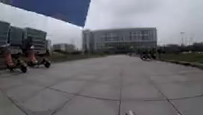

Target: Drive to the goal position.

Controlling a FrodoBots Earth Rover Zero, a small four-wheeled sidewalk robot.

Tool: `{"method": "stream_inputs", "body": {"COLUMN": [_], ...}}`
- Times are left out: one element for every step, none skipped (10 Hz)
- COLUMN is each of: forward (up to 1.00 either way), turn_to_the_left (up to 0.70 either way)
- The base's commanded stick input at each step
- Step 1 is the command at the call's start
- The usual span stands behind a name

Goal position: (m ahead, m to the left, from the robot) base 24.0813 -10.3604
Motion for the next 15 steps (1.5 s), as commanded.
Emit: {"method": "stream_inputs", "body": {"forward": [0.7,0.7,0.7,0.7,0.7,0.7,0.7,0.7,0.7,0.7,0.7,0.7,0.7,0.7,0.0], "turn_to_the_left": [-0.15,-0.35,-0.35,-0.35,-0.35,-0.25,-0.13,-0.08,-0.02,0.0,0.0,-0.03,-0.32,0.0,0.01]}}
